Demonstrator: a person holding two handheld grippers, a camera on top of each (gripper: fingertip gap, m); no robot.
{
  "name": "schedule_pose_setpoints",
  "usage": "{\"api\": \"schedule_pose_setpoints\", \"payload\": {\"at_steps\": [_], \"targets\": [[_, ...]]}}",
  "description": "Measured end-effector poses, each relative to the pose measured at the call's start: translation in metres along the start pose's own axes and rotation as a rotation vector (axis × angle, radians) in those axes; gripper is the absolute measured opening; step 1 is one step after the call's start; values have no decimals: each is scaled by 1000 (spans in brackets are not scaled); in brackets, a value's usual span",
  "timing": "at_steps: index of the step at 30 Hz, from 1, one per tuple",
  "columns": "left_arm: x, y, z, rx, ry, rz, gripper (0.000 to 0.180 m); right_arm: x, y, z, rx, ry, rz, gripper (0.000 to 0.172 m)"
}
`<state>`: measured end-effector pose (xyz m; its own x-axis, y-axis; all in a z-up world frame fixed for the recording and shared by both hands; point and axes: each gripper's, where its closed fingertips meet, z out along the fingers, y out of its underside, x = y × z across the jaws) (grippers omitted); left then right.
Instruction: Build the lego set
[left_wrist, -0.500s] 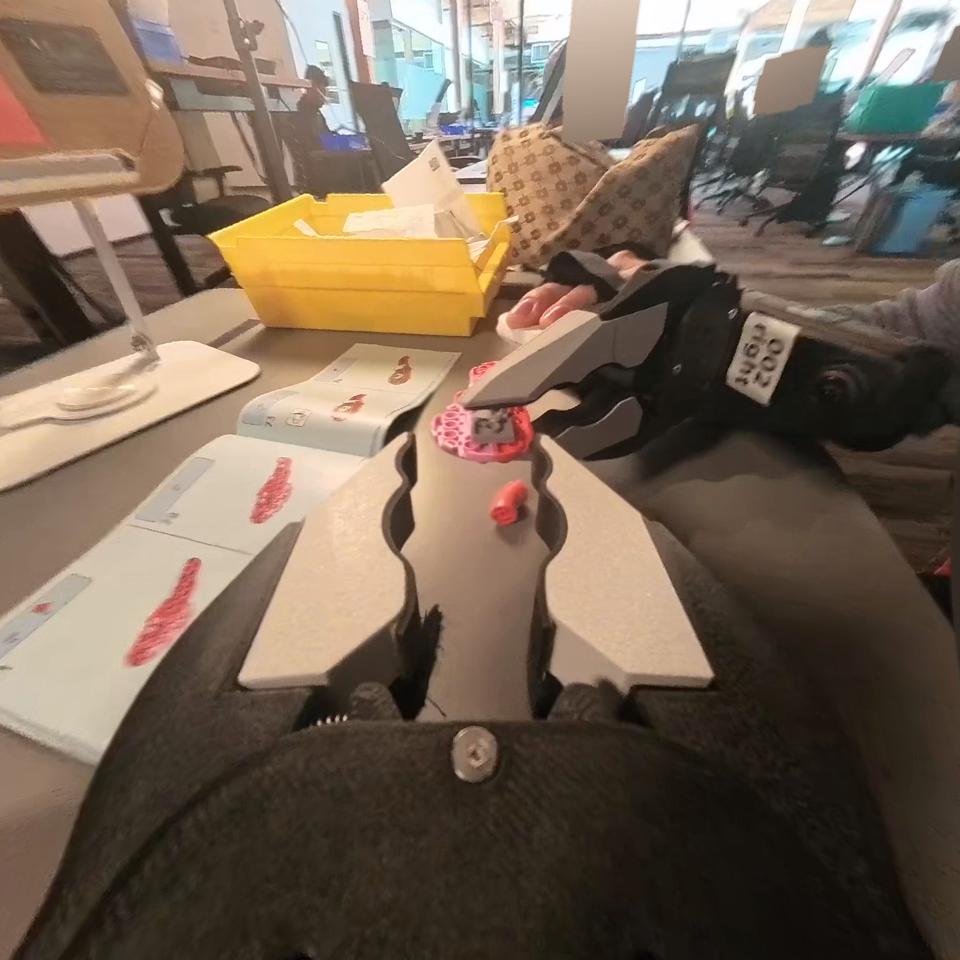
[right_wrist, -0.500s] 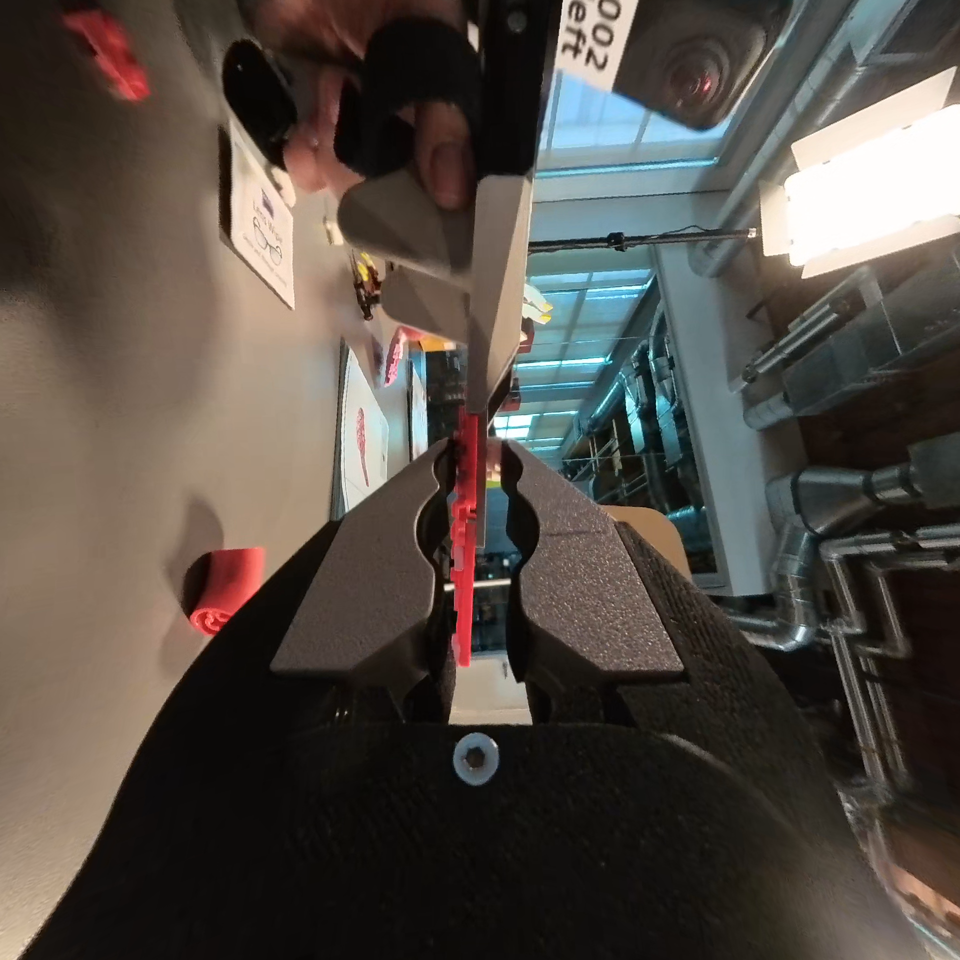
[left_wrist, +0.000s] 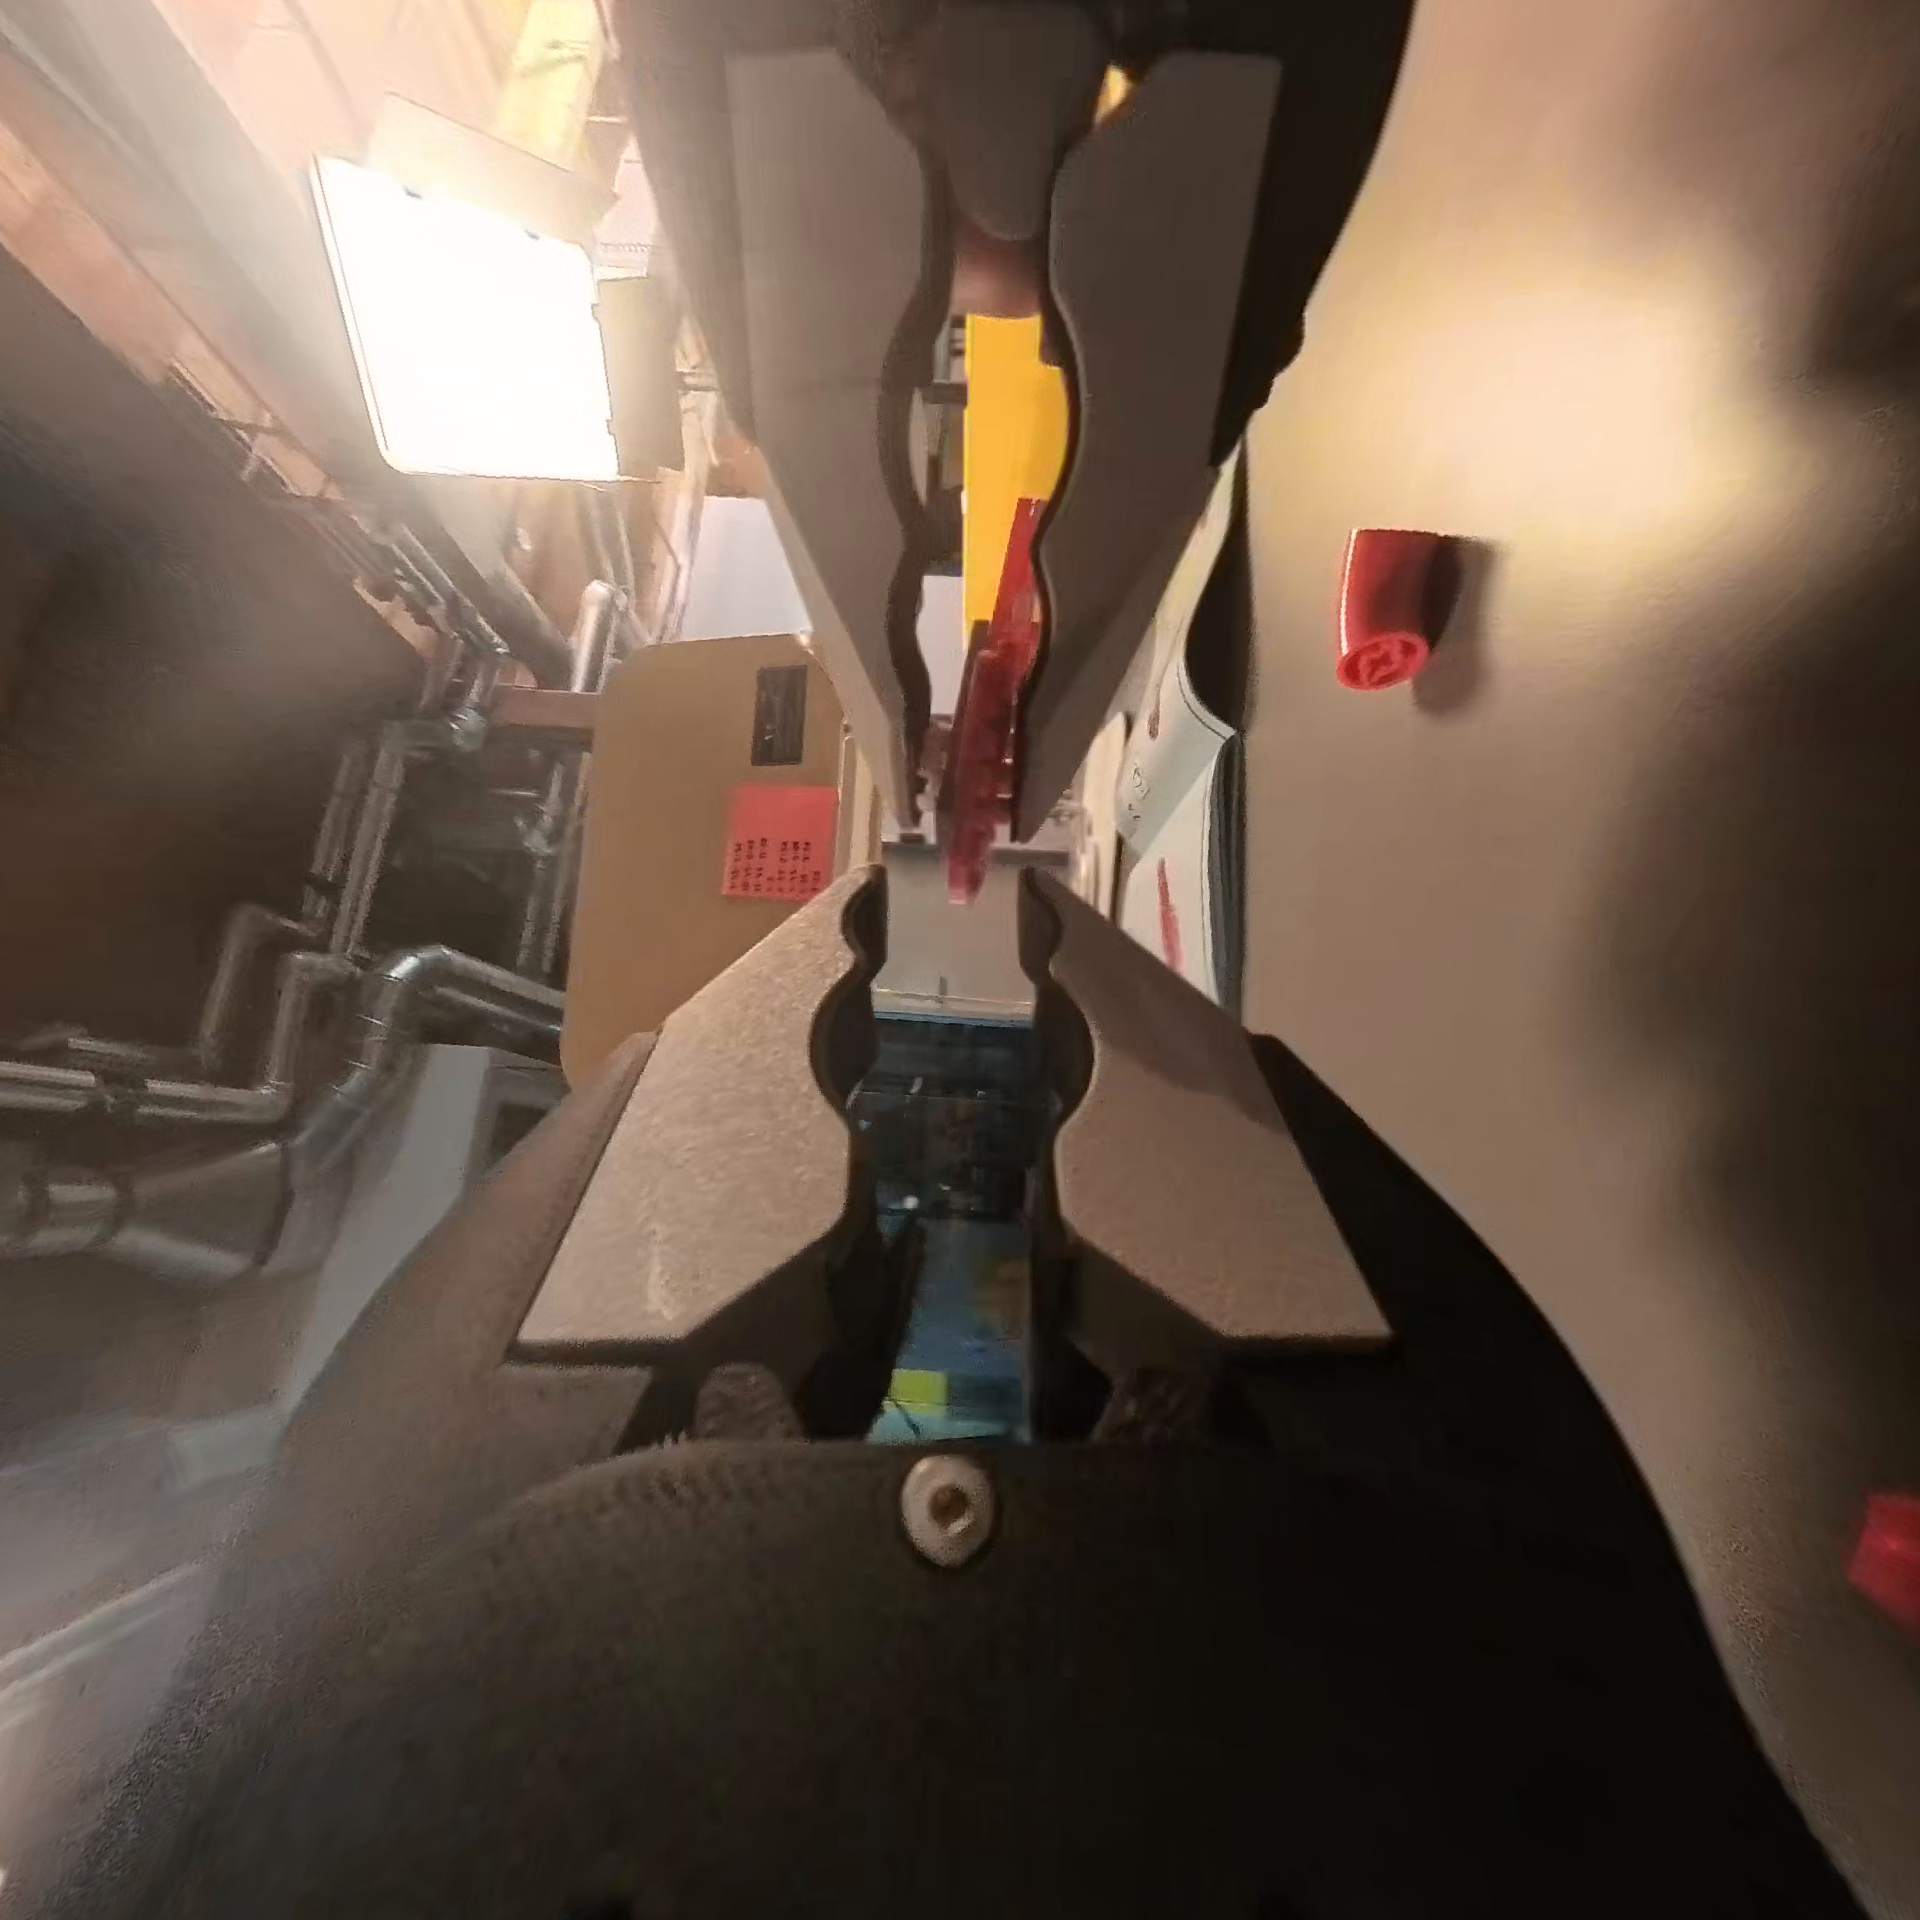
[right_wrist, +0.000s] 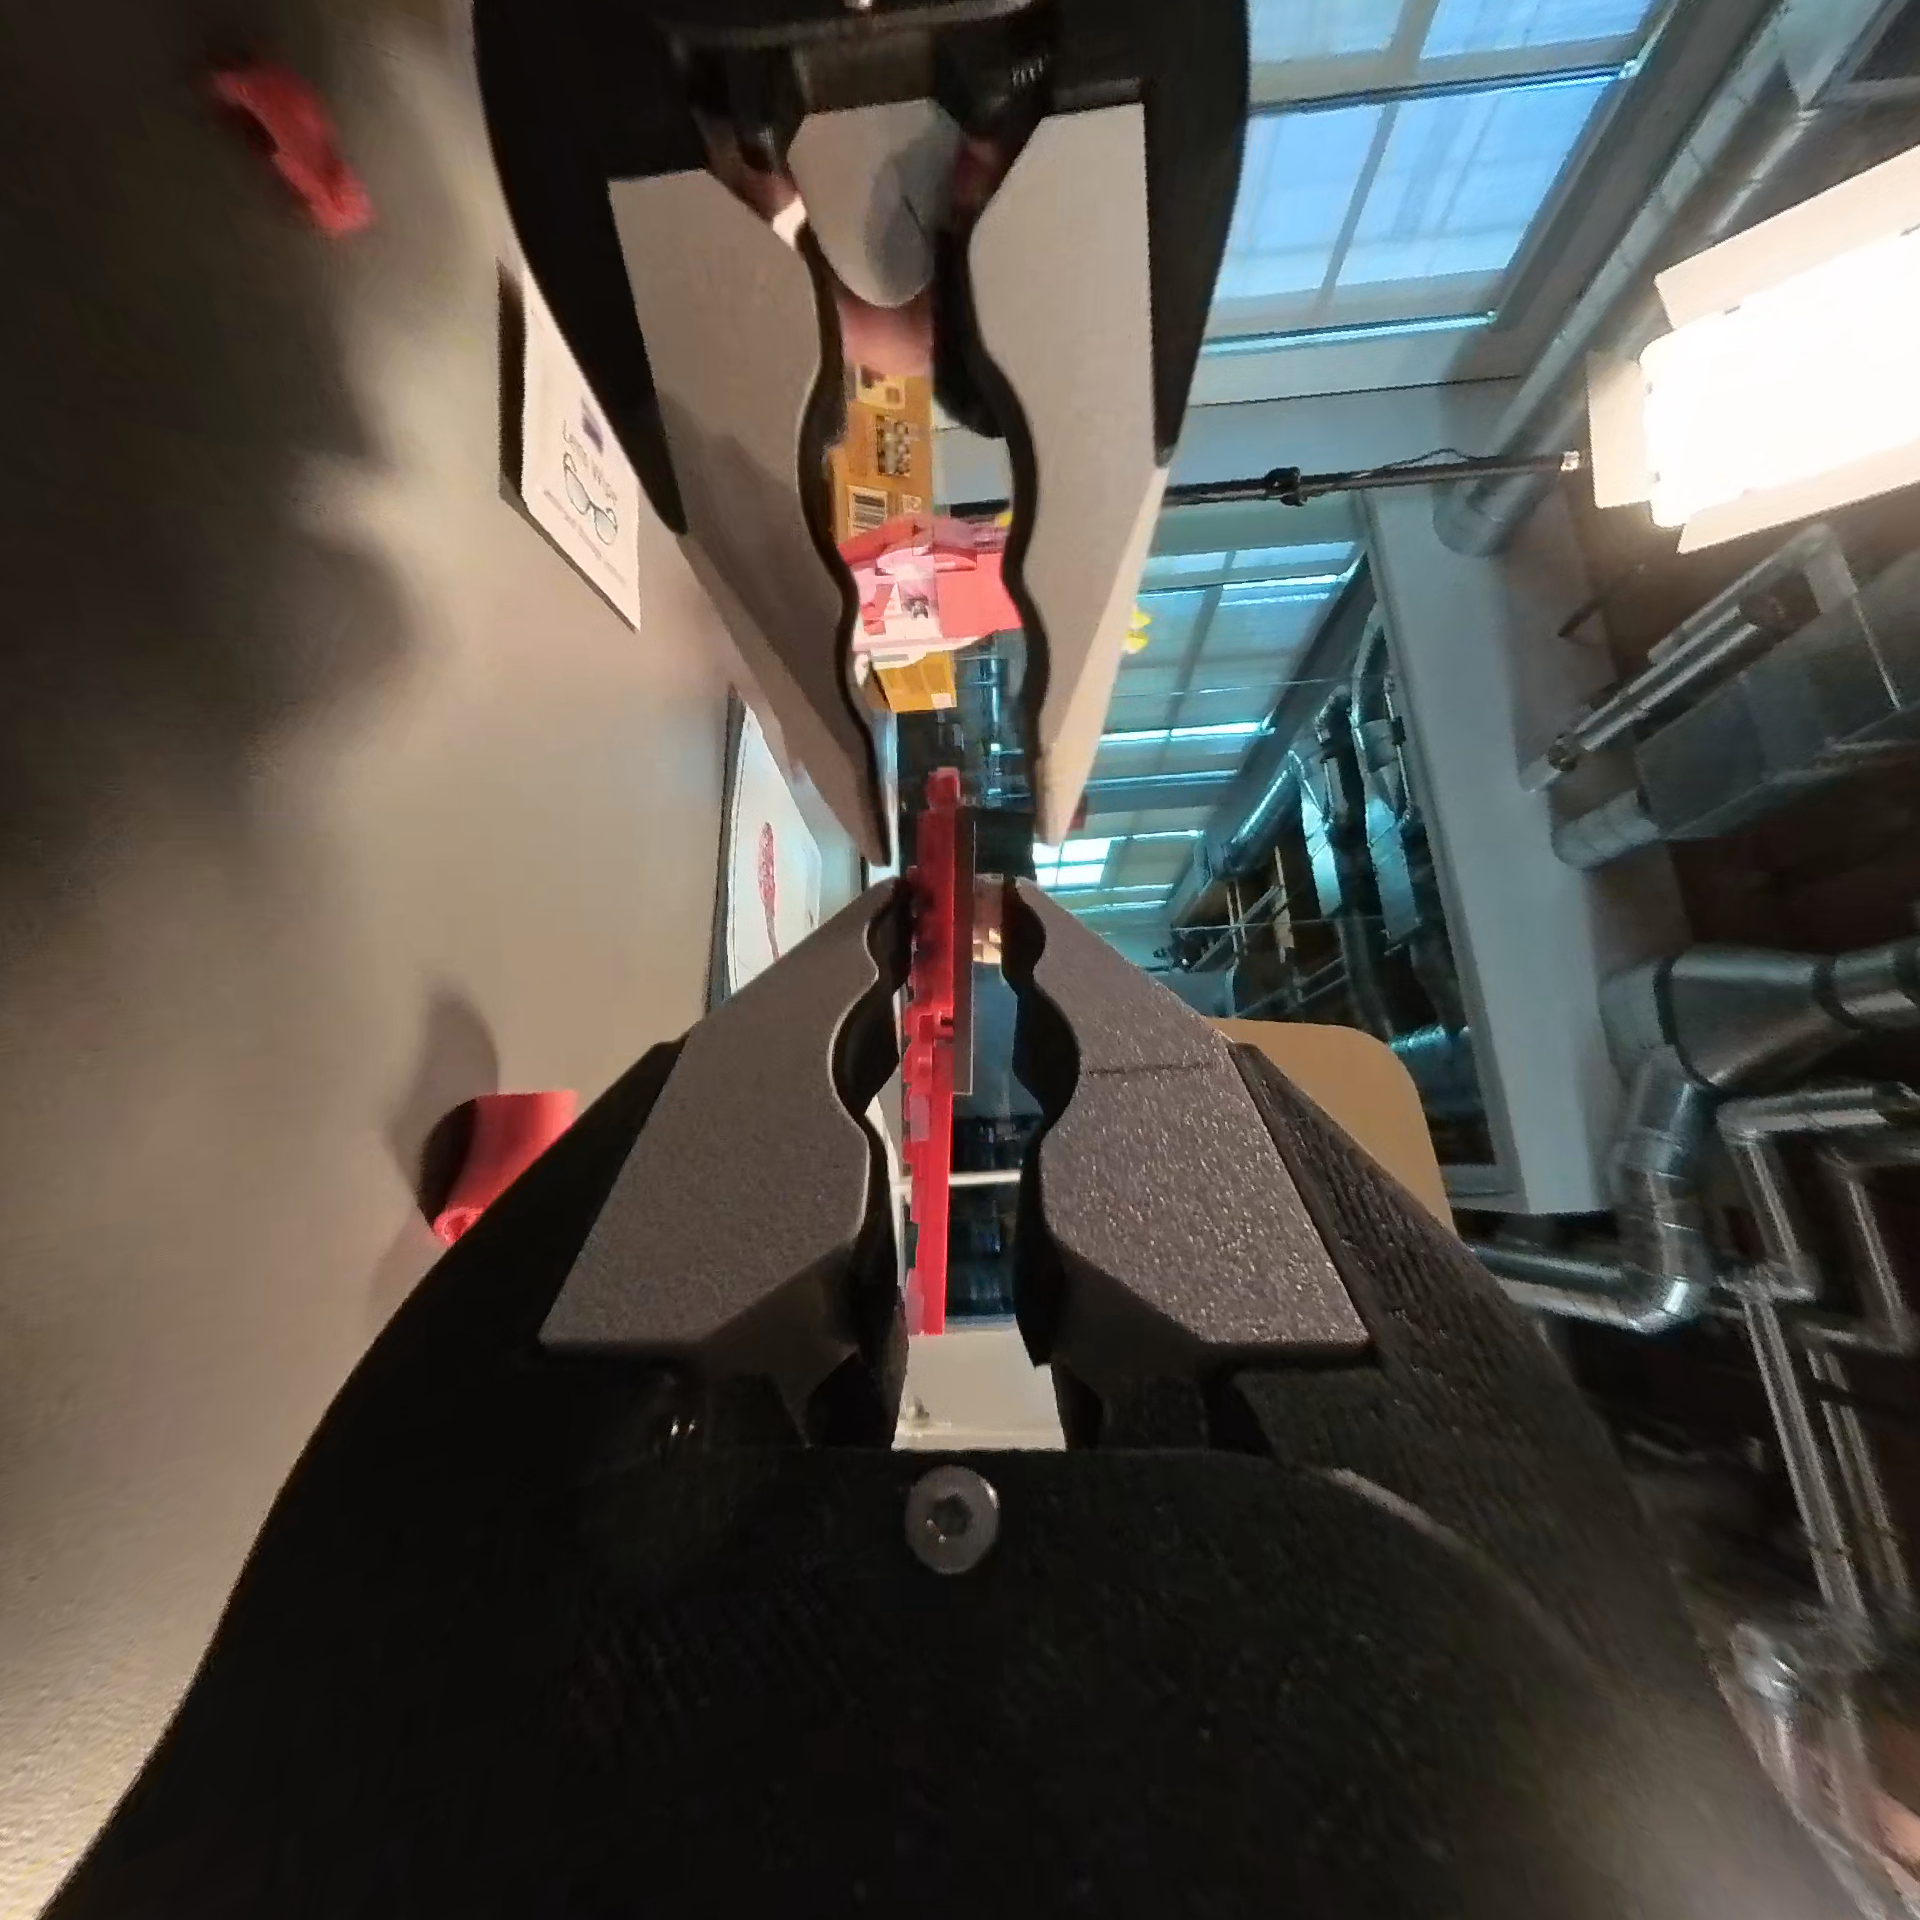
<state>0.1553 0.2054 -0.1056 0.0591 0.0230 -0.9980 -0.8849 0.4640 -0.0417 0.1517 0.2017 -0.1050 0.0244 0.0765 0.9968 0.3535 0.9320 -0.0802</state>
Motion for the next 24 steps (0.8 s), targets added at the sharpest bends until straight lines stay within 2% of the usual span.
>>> {"api": "schedule_pose_setpoints", "payload": {"at_steps": [4,11,12,20,24], "targets": [[1,-4,3,-15,-15,78,11,1,-3,0,11,3,9,14],[3,2,6,-51,-14,62,15,2,-2,-1,15,2,19,15],[1,2,6,-50,-20,58,10,0,-2,-1,15,-4,16,14],[0,1,7,-33,16,-40,5,0,-1,-1,8,3,19,16],[4,2,8,-30,55,-146,5,-1,-1,0,2,2,2,15]]}}
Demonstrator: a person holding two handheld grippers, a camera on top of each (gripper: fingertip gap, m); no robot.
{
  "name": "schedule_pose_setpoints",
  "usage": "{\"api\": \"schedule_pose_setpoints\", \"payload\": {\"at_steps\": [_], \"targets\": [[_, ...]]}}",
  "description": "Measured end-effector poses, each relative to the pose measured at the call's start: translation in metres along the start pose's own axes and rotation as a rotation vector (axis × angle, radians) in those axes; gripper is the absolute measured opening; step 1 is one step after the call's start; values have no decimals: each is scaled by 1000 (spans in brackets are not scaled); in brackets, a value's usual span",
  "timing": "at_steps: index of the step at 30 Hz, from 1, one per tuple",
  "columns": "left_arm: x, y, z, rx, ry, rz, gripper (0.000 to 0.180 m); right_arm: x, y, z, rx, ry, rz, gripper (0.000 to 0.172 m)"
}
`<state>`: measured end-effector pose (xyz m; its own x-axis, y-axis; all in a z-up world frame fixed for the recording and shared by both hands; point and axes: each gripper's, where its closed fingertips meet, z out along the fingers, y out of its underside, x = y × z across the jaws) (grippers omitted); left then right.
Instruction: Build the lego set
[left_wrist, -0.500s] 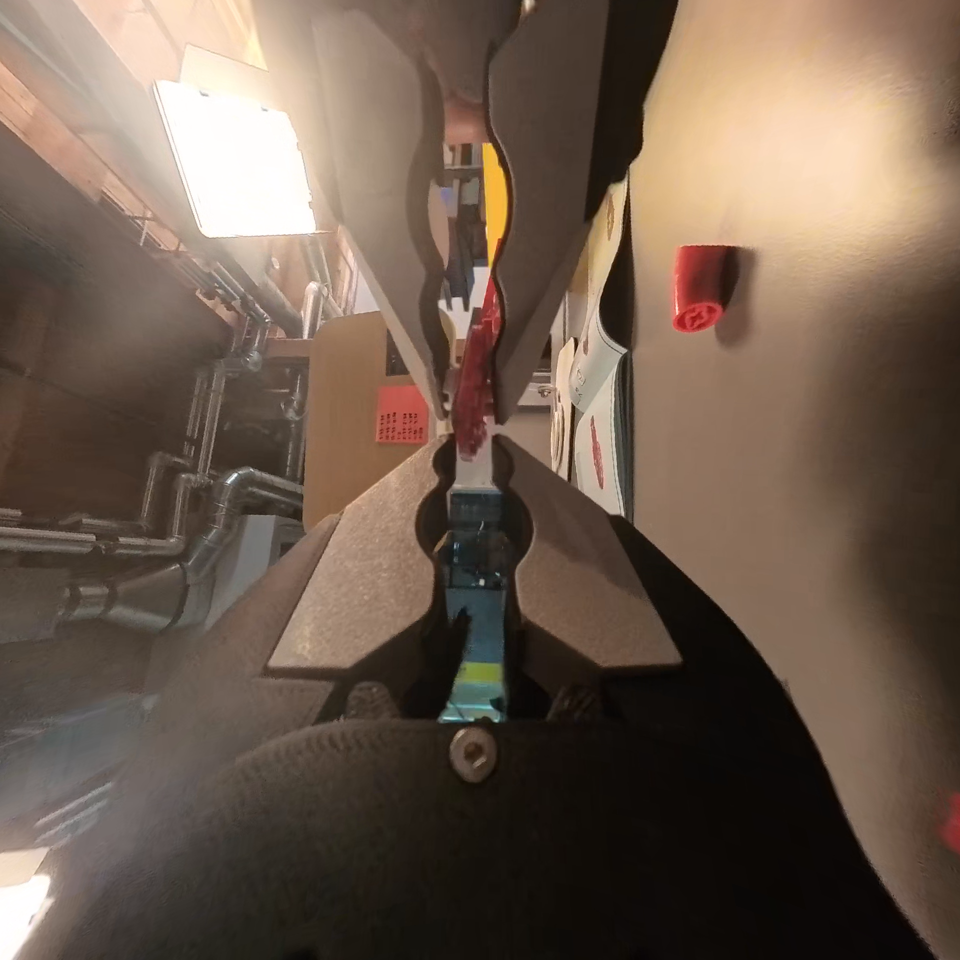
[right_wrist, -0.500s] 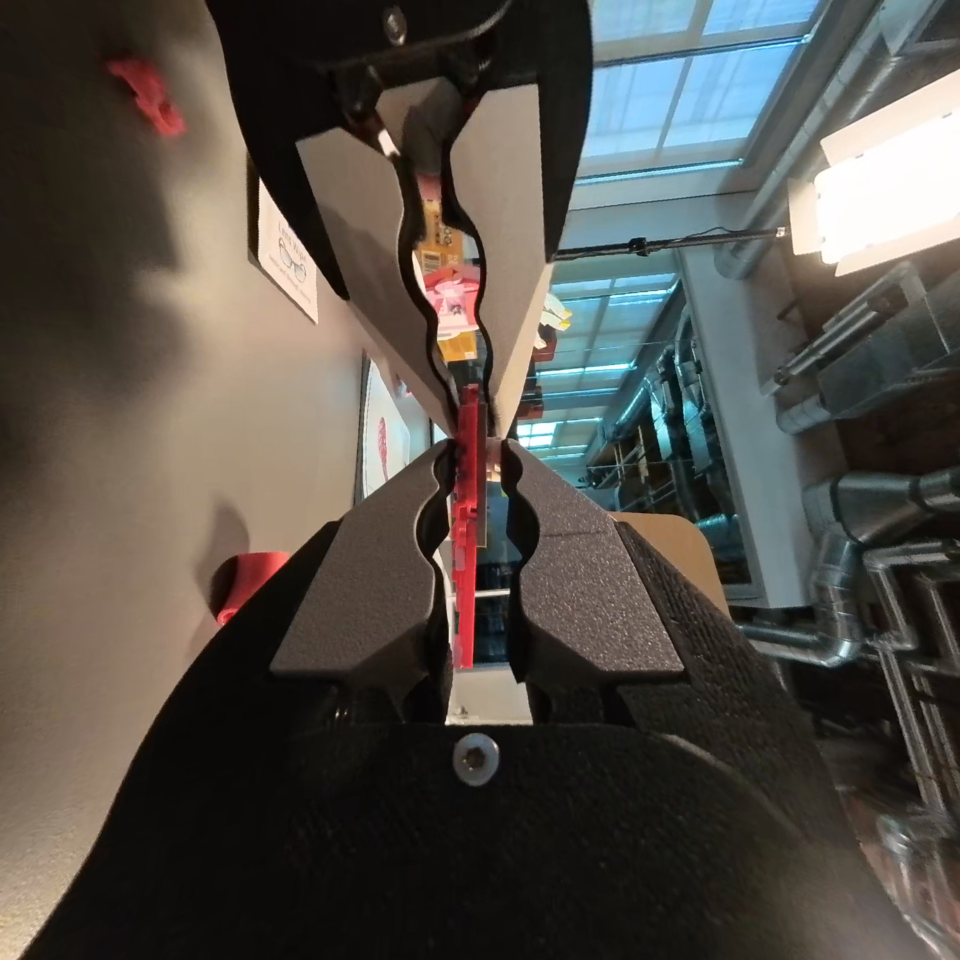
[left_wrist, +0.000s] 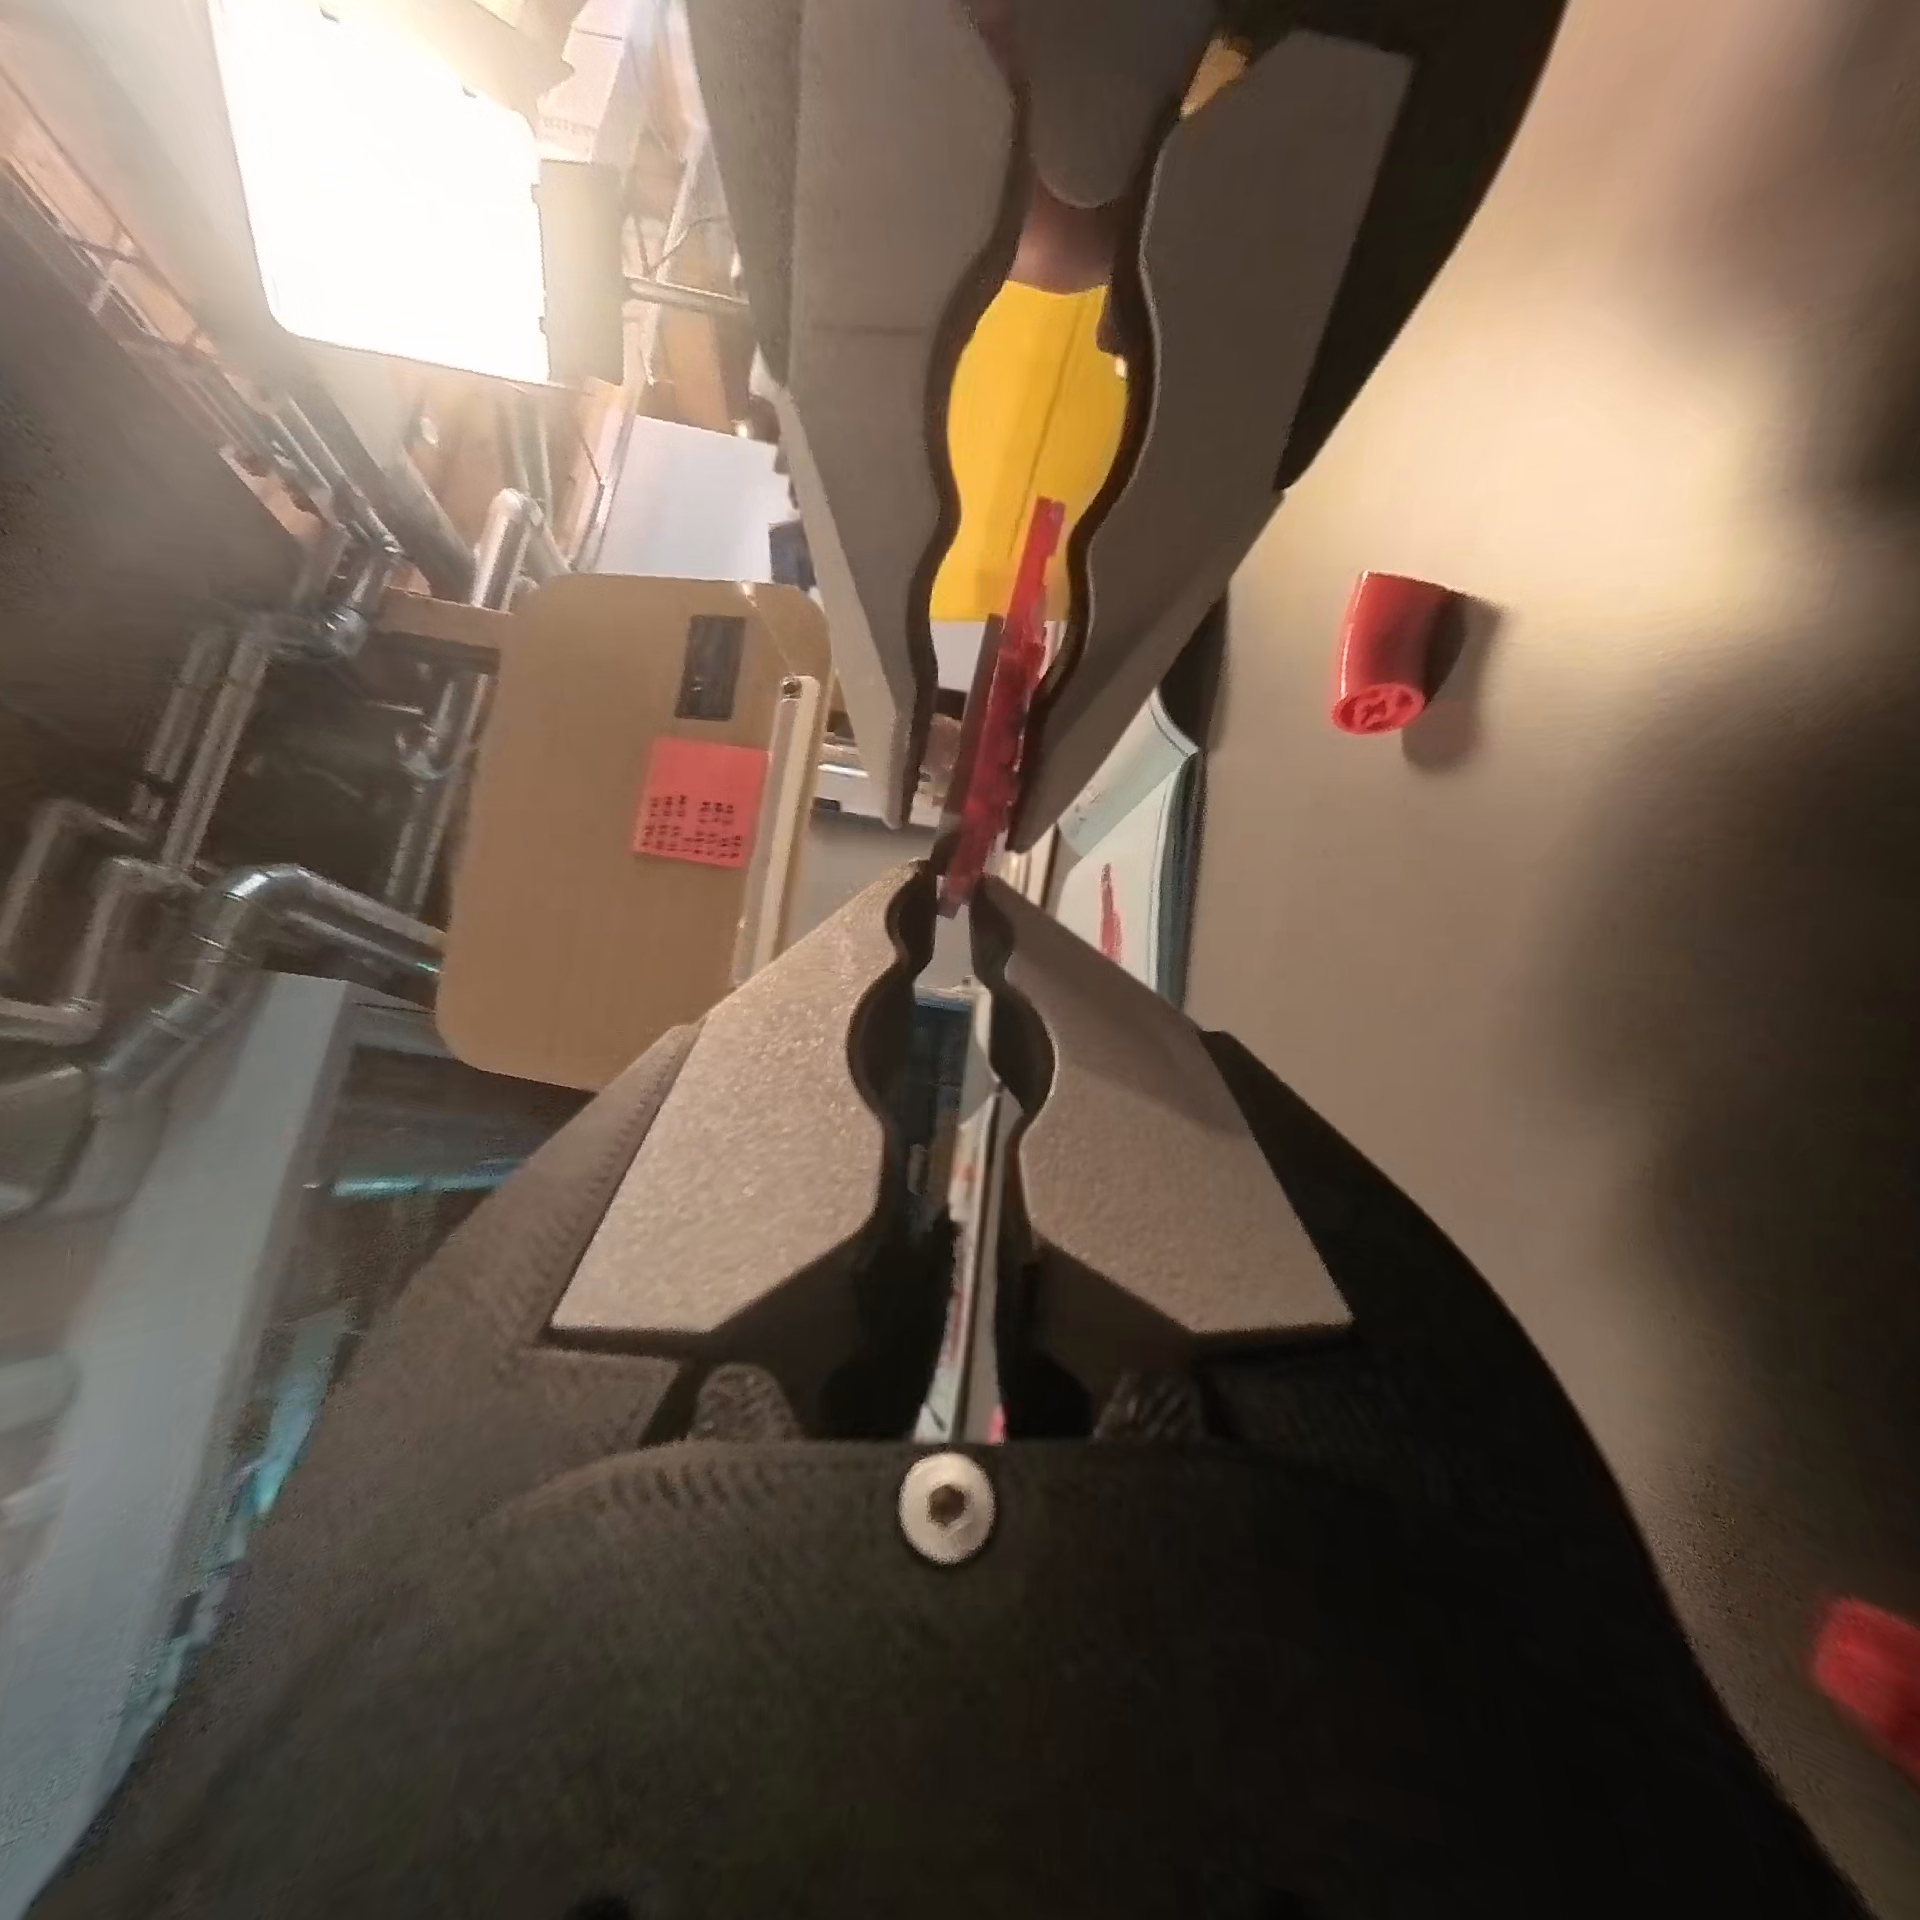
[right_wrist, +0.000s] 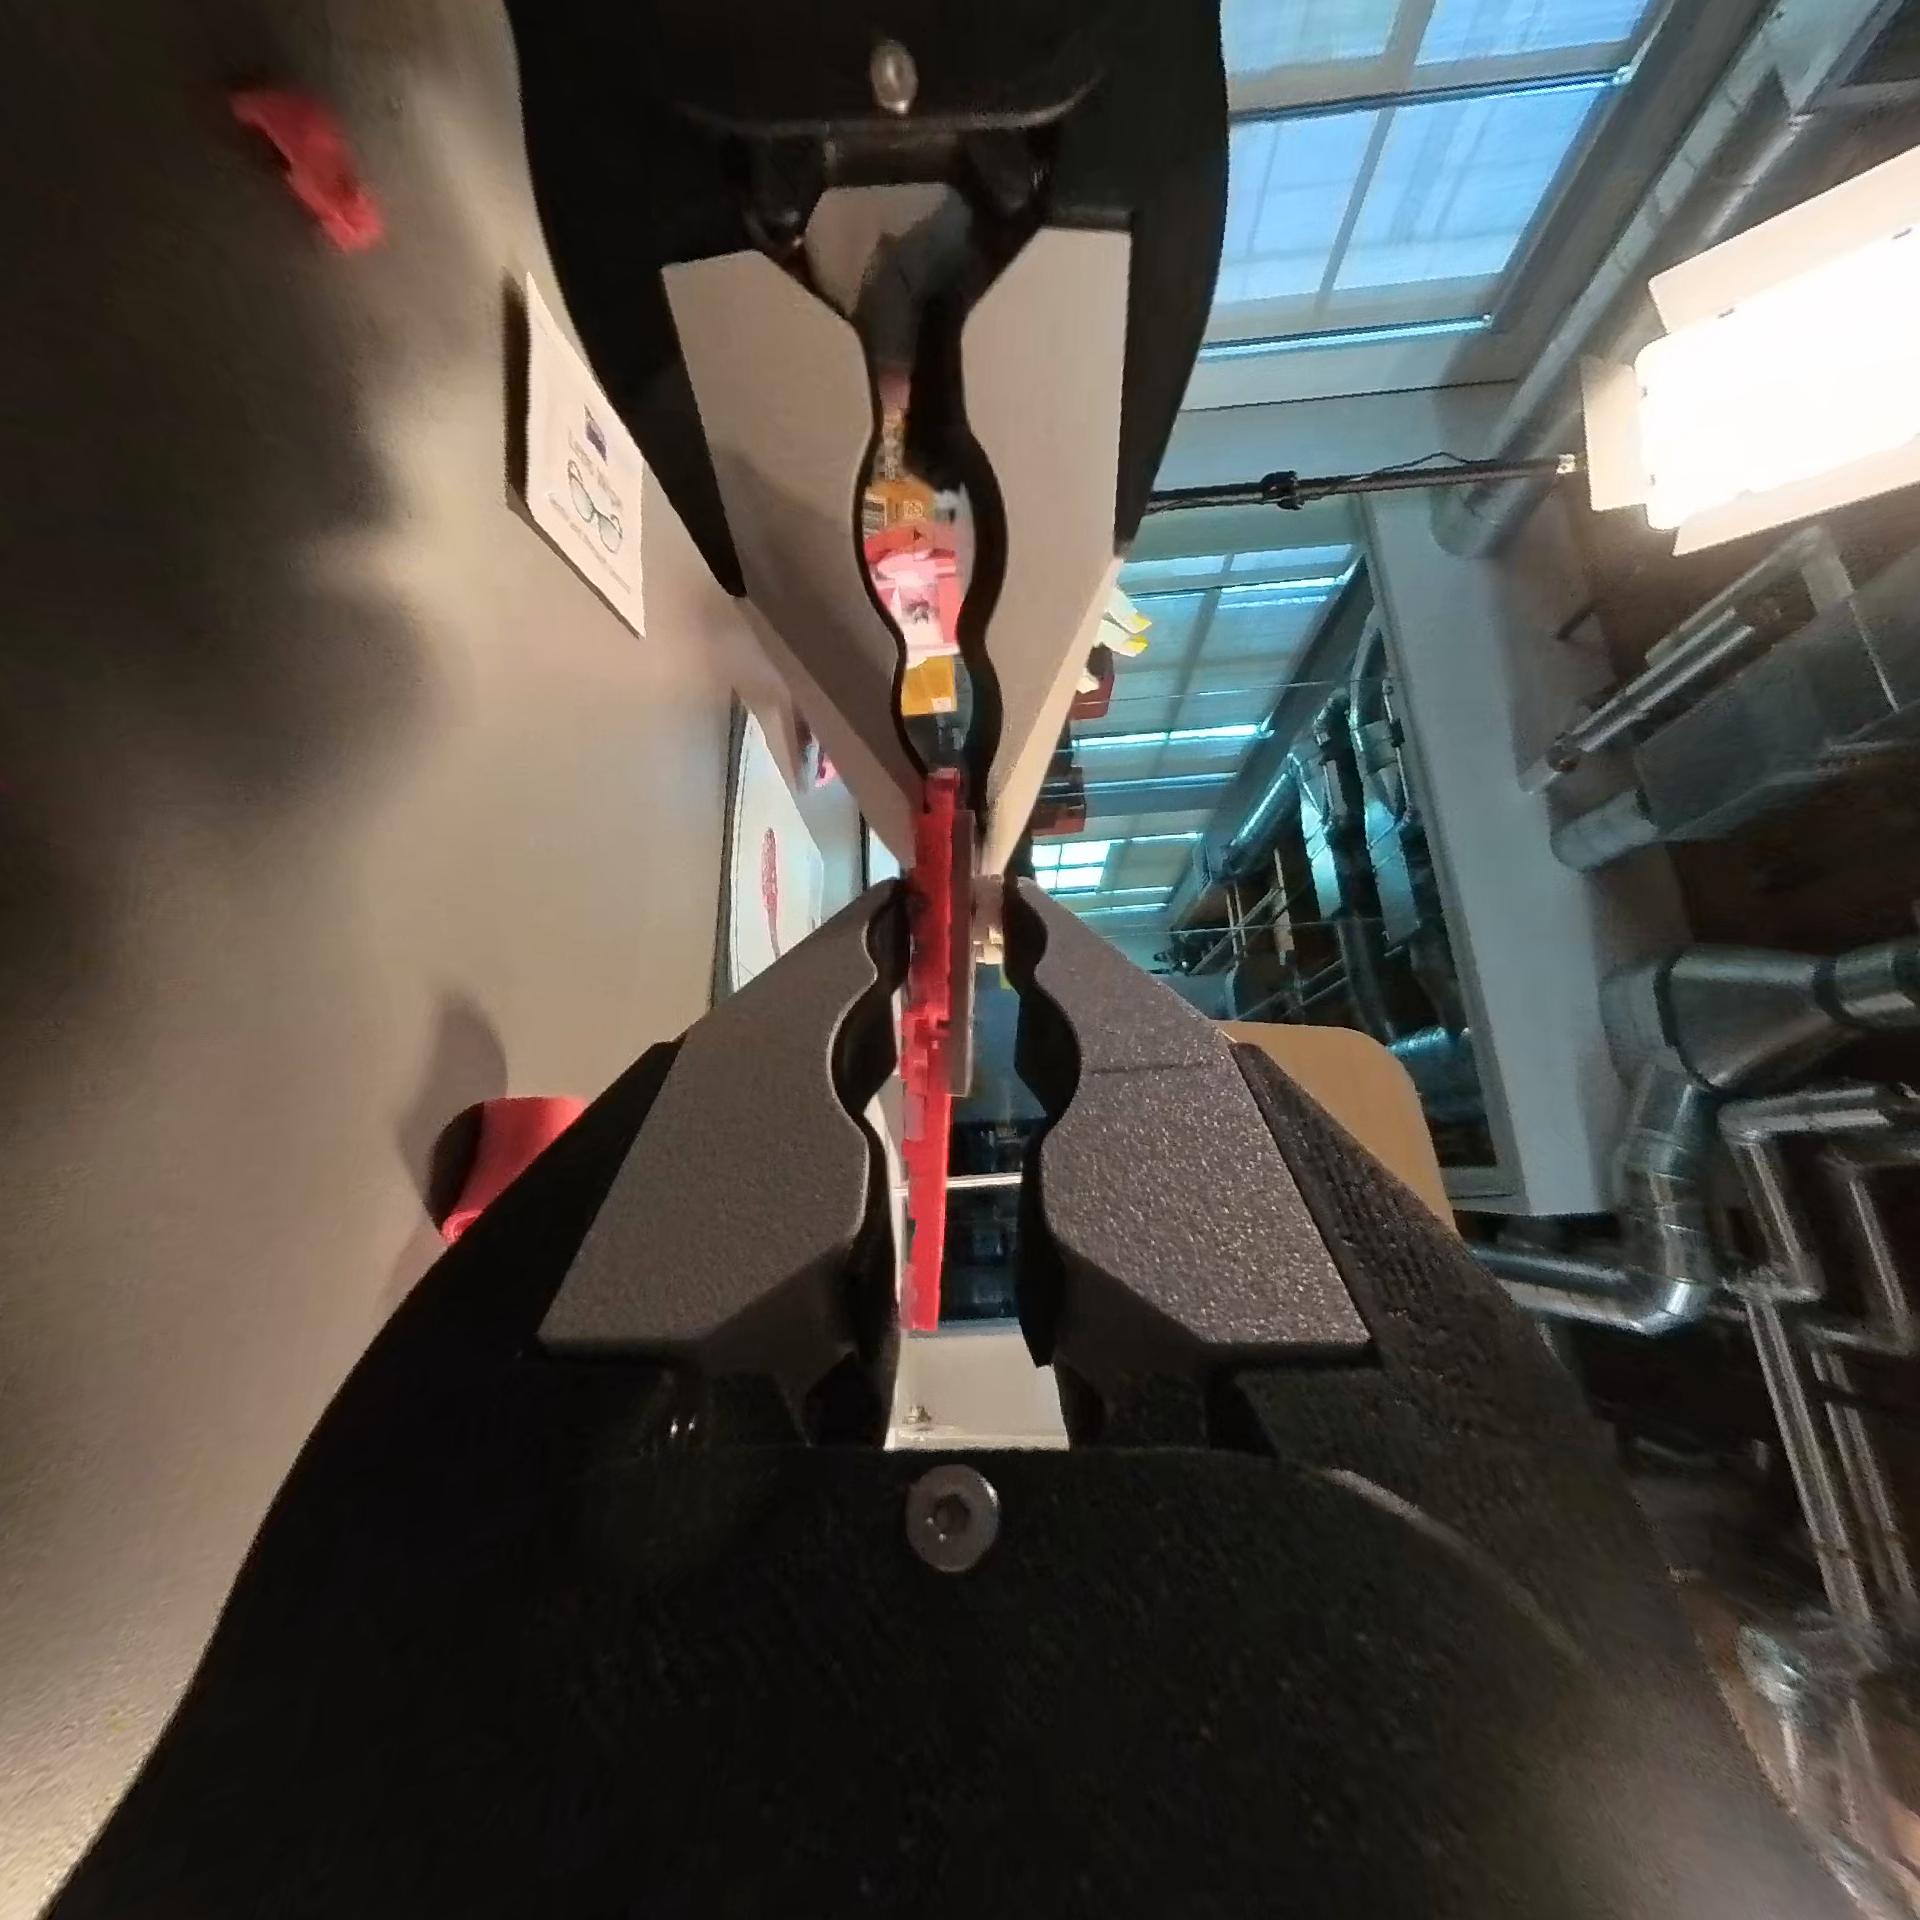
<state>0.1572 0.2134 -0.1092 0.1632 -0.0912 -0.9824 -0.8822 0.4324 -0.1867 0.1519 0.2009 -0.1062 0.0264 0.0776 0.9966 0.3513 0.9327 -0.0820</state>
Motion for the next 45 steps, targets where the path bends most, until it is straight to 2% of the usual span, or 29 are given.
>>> {"api": "schedule_pose_setpoints", "payload": {"at_steps": [4,18,24,26,31,33,37,41,45], "targets": [[5,-2,1,18,56,-98,5,-2,-5,1,14,-8,4,15],[11,4,1,7,127,-215,5,-9,-1,5,-12,-104,147,14],[14,0,-6,45,129,-97,27,-2,10,3,-43,-76,175,15],[15,-1,-7,49,125,-64,29,-3,11,3,-47,-76,154,14],[7,-3,-7,43,50,27,28,-10,9,3,-49,-97,81,14],[12,-3,-7,40,72,53,25,-16,9,4,-56,-109,38,14],[17,-1,-6,26,80,105,8,-20,6,6,-53,-118,31,14],[11,-5,-6,37,28,187,10,-15,5,5,-46,-100,43,15],[14,-6,-5,36,36,194,11,-18,8,5,-59,-110,38,15]]}}
